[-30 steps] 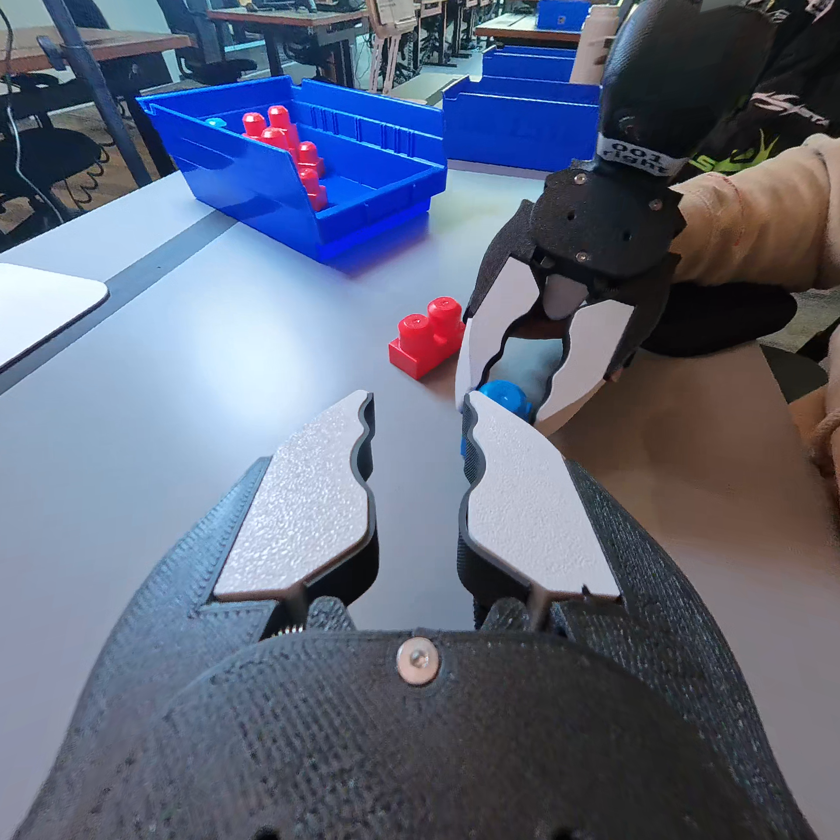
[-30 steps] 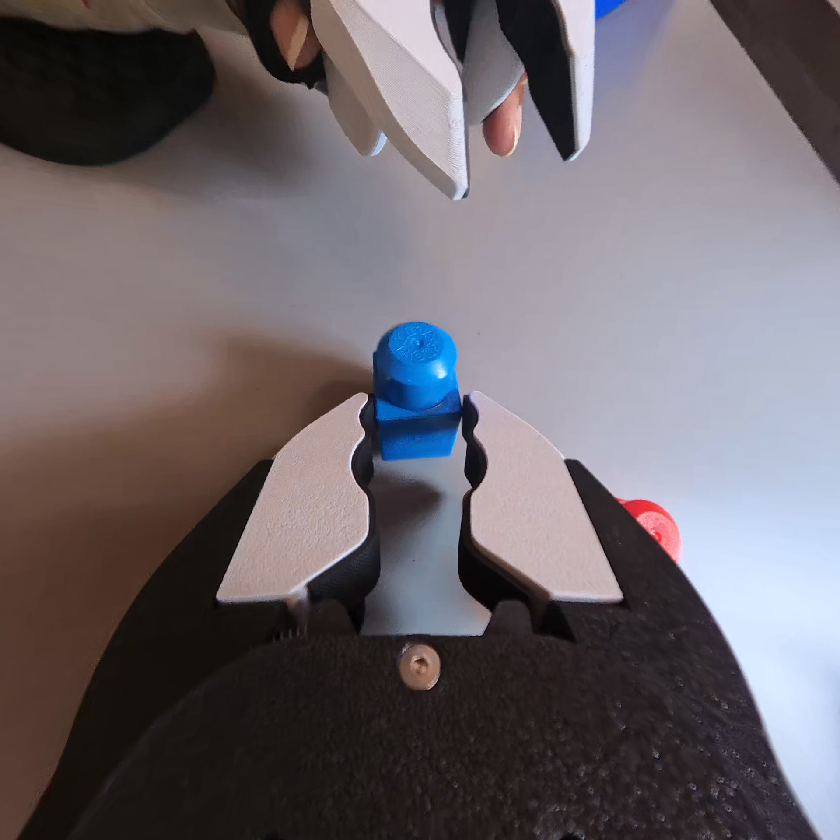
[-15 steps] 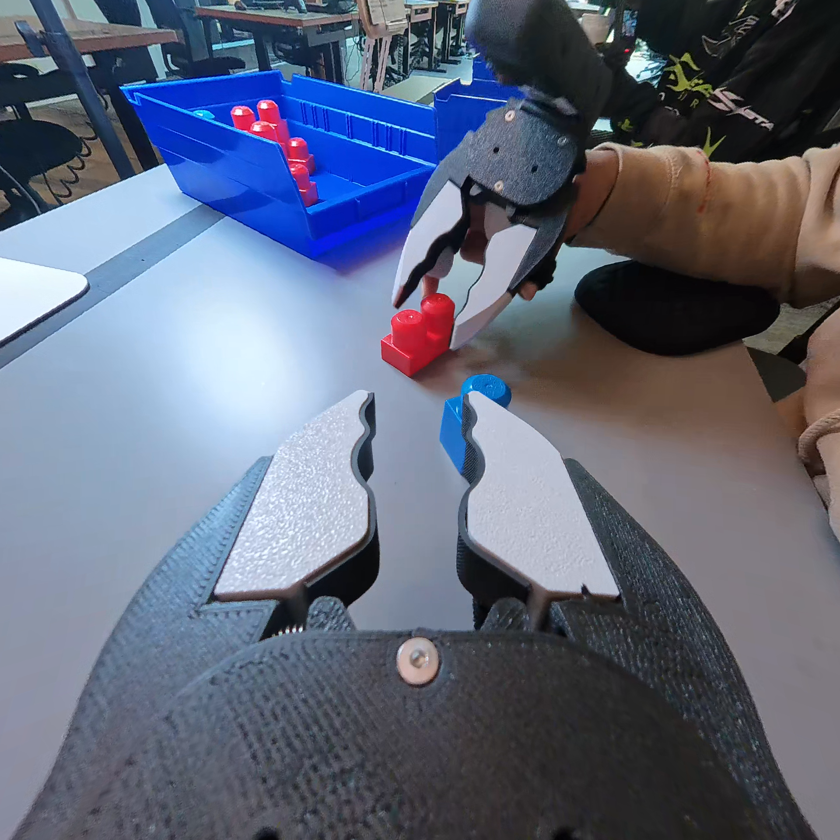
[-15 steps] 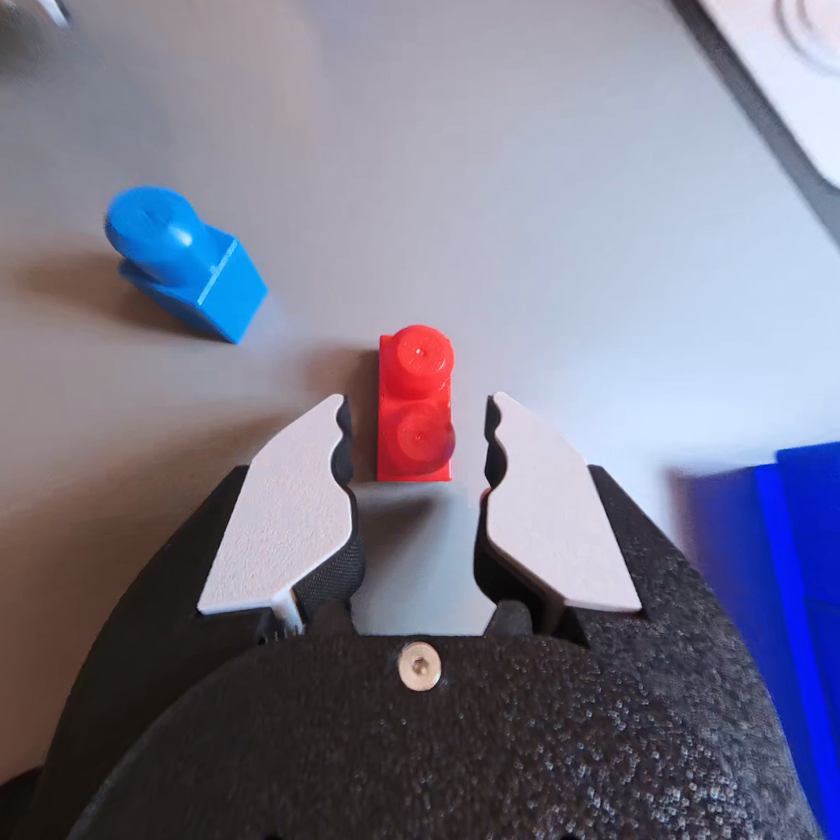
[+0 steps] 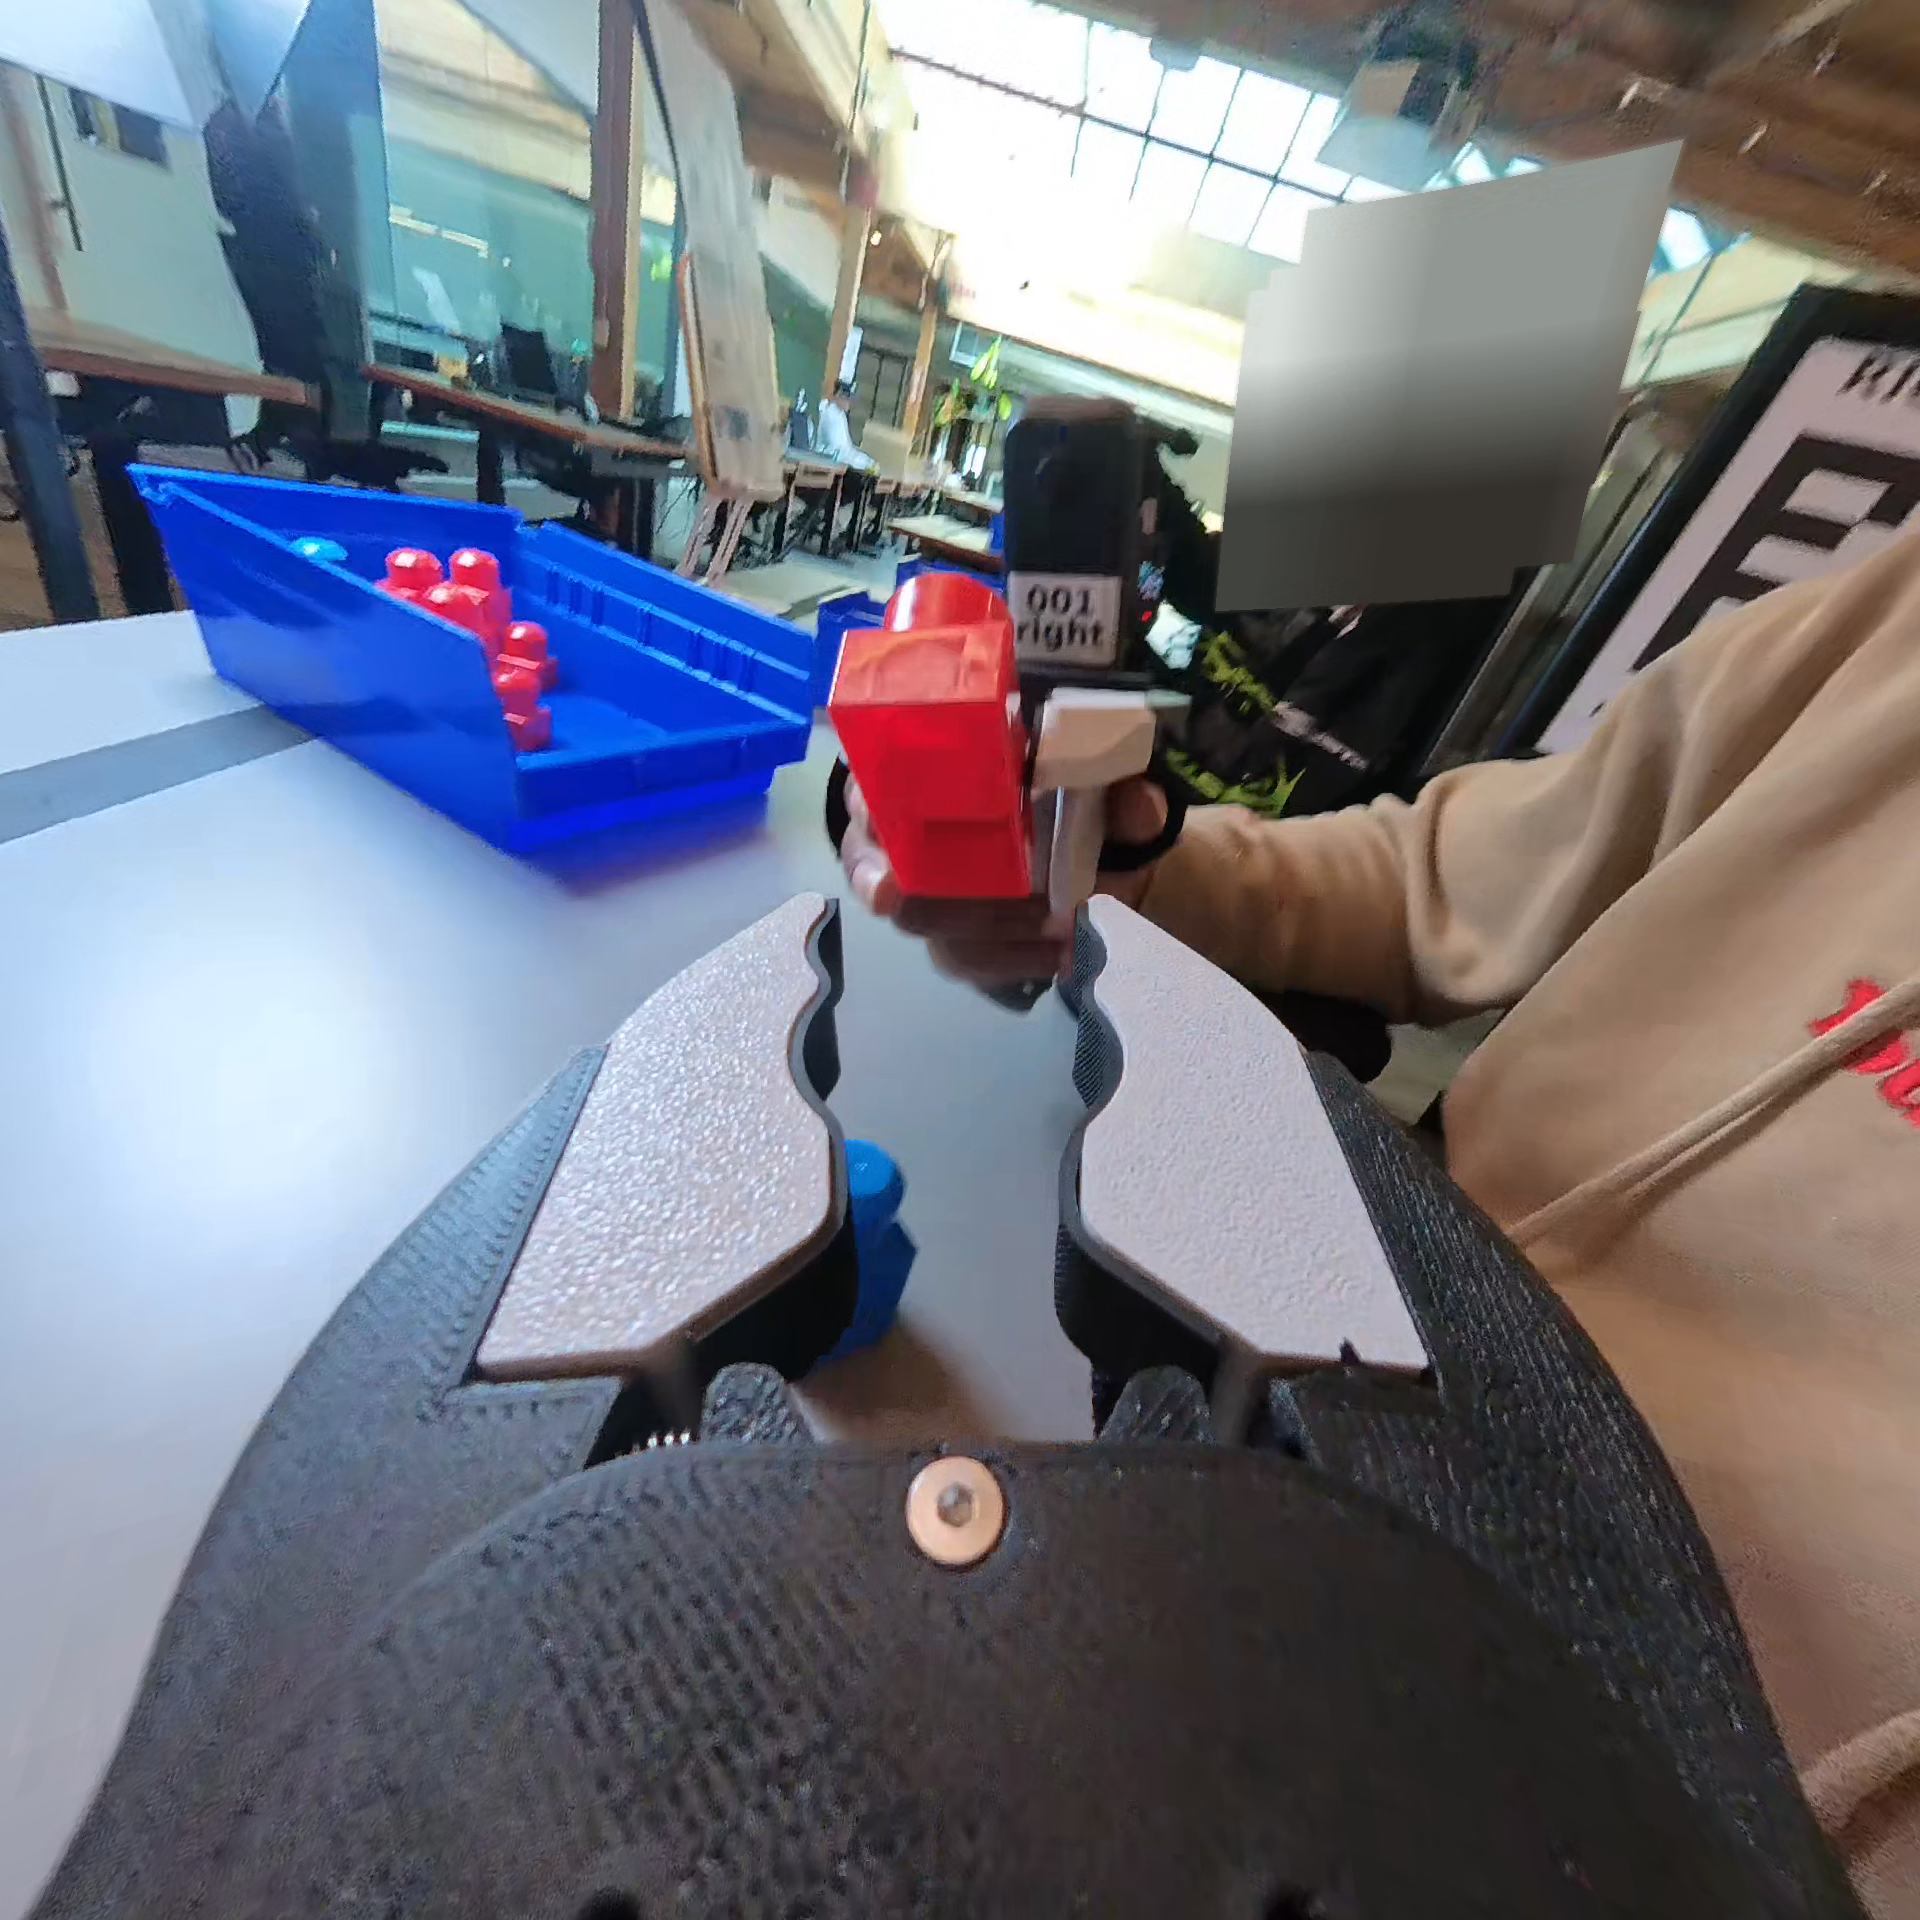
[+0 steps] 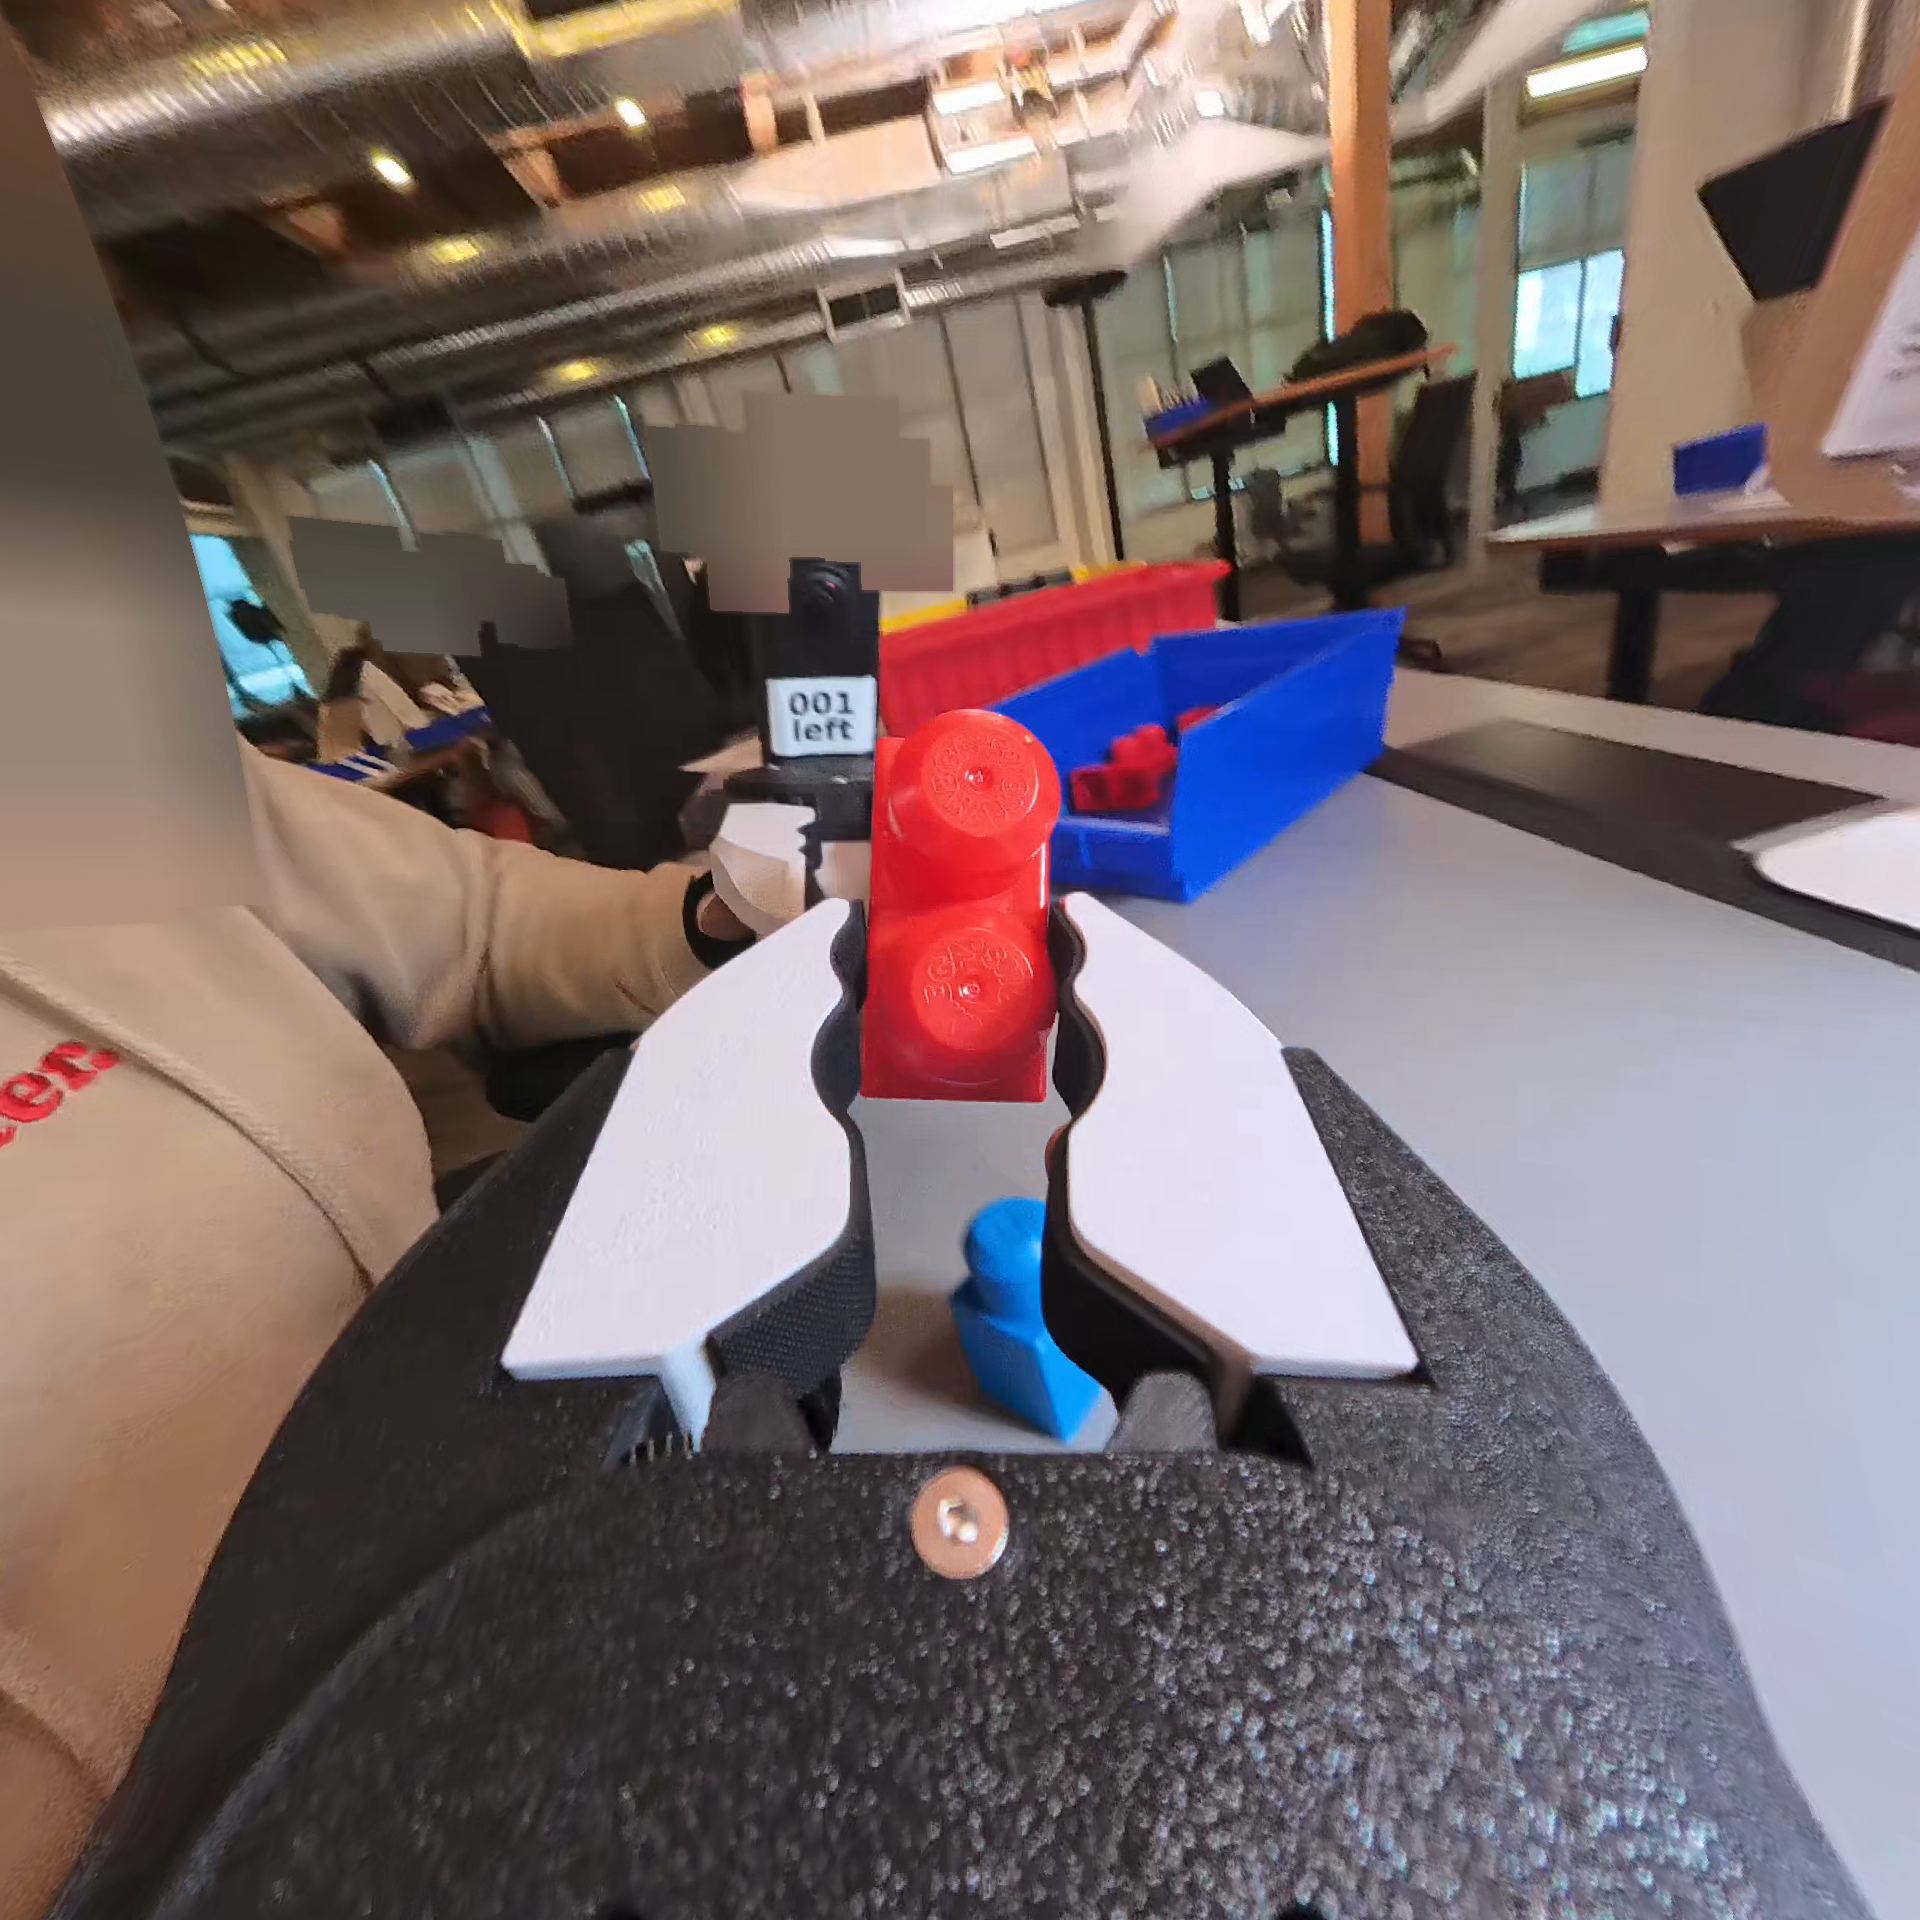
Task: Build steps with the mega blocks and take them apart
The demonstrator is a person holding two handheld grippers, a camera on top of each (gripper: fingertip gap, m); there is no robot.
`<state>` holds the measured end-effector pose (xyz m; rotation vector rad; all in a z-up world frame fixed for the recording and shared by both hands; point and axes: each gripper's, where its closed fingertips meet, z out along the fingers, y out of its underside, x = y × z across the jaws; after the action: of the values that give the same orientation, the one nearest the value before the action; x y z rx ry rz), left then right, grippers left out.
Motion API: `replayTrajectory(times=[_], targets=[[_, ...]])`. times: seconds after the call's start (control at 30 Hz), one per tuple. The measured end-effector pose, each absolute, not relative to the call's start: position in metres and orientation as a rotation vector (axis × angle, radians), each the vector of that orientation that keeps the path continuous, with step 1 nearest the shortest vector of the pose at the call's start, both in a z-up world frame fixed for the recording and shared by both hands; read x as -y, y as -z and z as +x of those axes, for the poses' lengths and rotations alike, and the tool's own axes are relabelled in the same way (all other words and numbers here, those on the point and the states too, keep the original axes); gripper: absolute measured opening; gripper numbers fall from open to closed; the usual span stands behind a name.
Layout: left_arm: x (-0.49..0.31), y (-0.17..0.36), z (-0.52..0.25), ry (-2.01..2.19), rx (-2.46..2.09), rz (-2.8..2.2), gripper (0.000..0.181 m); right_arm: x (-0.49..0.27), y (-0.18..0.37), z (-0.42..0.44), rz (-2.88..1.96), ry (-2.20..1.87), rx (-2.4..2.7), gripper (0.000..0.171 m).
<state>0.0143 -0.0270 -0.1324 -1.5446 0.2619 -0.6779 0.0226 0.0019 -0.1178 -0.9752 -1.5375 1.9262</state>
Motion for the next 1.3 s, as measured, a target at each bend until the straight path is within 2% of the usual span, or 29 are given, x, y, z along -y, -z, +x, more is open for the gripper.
replayTrajectory(times=[0.27, 0.47, 0.6, 0.73, 0.9, 0.93, 1.0, 1.07, 1.13, 1.3], targets=[[0.035, 0.118, 0.026, 0.734, -0.281, -1.474, 0.034, 0.039, 0.120, 0.022, -0.877, -1.971, 1.576, 0.033], [0.038, 0.128, 0.028, 0.722, -0.348, -1.530, 0.033, 0.049, 0.144, 0.021, -0.874, -1.779, 1.796, 0.035], [0.042, 0.126, 0.015, 0.675, -0.387, -1.548, 0.033, 0.032, 0.155, 0.025, -0.808, -1.521, 2.009, 0.045], [0.044, 0.133, -0.007, 0.614, -0.422, -1.577, 0.033, 0.007, 0.201, 0.025, -0.710, -1.030, 2.367, 0.051], [0.044, 0.153, -0.025, 0.586, -0.432, -1.629, 0.033, 0.017, 0.235, 0.016, -0.518, -0.658, 2.669, 0.061], [0.044, 0.154, -0.027, 0.588, -0.430, -1.629, 0.033, 0.021, 0.242, 0.014, -0.484, -0.612, 2.713, 0.059], [0.045, 0.154, -0.028, 0.588, -0.431, -1.623, 0.033, 0.022, 0.257, 0.014, -0.437, -0.515, 2.786, 0.039], [0.046, 0.149, -0.028, 0.584, -0.424, -1.604, 0.033, 0.025, 0.247, 0.013, -0.485, -0.615, 2.769, 0.037], [0.048, 0.139, -0.027, 0.601, -0.401, -1.552, 0.033, 0.030, 0.214, 0.012, -0.553, -0.932, 2.622, 0.036], [0.050, 0.108, -0.027, 0.609, -0.314, -1.396, 0.033, -0.011, 0.104, 0.002, -0.859, -1.699, 1.752, 0.036]])
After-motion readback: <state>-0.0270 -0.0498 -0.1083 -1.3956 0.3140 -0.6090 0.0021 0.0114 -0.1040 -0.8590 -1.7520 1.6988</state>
